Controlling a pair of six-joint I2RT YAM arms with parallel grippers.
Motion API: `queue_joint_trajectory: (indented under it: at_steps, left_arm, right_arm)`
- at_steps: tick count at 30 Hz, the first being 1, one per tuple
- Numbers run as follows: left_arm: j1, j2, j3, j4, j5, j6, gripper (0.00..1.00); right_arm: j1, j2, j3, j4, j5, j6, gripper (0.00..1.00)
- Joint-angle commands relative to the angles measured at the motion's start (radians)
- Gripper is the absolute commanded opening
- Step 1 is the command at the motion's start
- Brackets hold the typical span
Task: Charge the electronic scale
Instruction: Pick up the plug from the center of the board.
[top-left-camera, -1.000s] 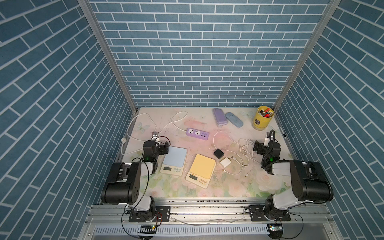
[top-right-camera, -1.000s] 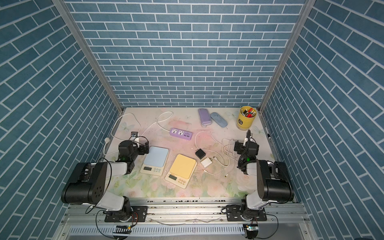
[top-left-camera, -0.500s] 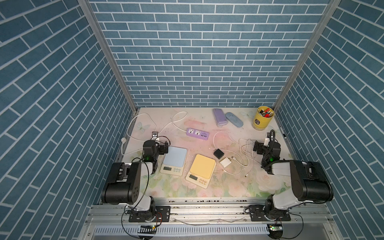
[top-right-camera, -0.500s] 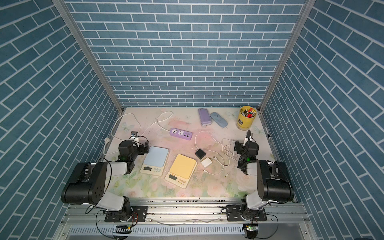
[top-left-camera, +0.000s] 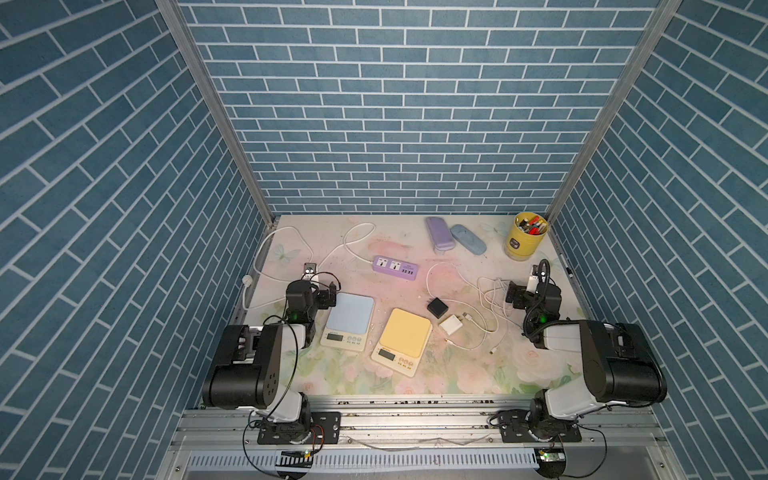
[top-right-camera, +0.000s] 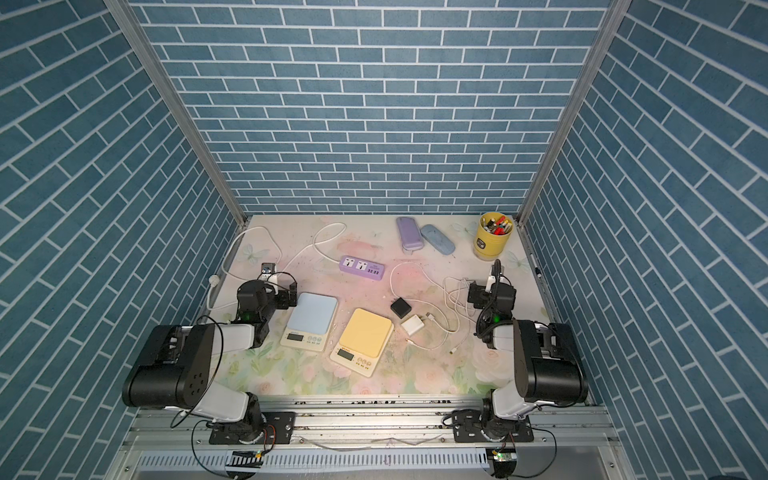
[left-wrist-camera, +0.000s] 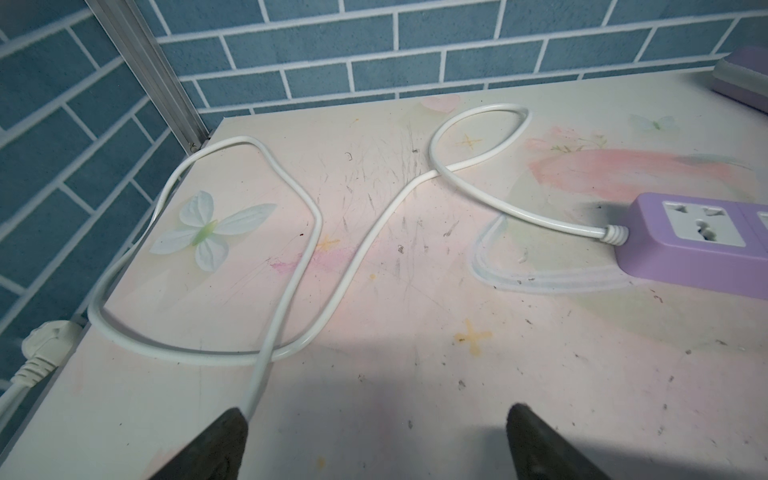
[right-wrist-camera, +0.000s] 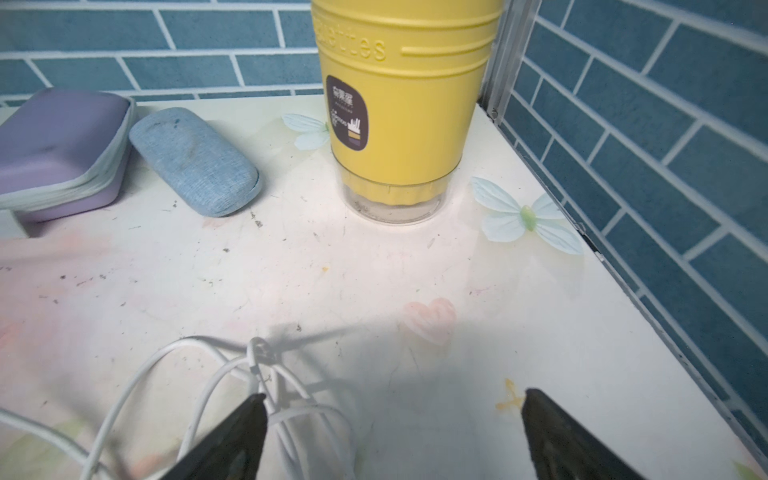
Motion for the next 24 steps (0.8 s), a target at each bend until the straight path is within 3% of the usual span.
queue_joint_trajectory:
  at_steps: [1,3,8,11,17,20,24]
  left_arm:
    - [-0.005,-0.083,0.127,-0.241,-0.021,-0.012,1.0]
    - [-0.005,-0.101,0.254,-0.488,-0.067,-0.084,1.0]
    - [-0.025,-0.103,0.338,-0.594,0.026,-0.213,1.0]
    - [-0.101,-0.08,0.417,-0.732,0.024,-0.232,1.0]
    - [-0.38,-0.034,0.499,-0.916,-0.035,-0.156,0.99]
    - [-0.48,-0.005,0.527,-0.968,-0.031,-0.154,1.0]
    - [-0.565,0.003,0.513,-0.948,-0.024,-0.166,0.99]
  right_arm:
    - [0.004,-0.09,0.045,-0.136,-0.051,-0.03,0.92]
    - [0.005,-0.169,0.163,-0.445,-0.039,0.018,0.89]
    - [0.056,-0.197,0.39,-0.822,-0.016,0.078,0.81]
    - [0.183,-0.182,0.478,-0.926,0.03,0.055,0.8]
    - [0.422,-0.046,0.619,-1.014,-0.06,0.165,0.76]
    - [0.488,0.003,0.626,-1.019,-0.127,0.256,0.73]
    - [0.581,0.028,0.632,-1.124,-0.11,0.234,0.71]
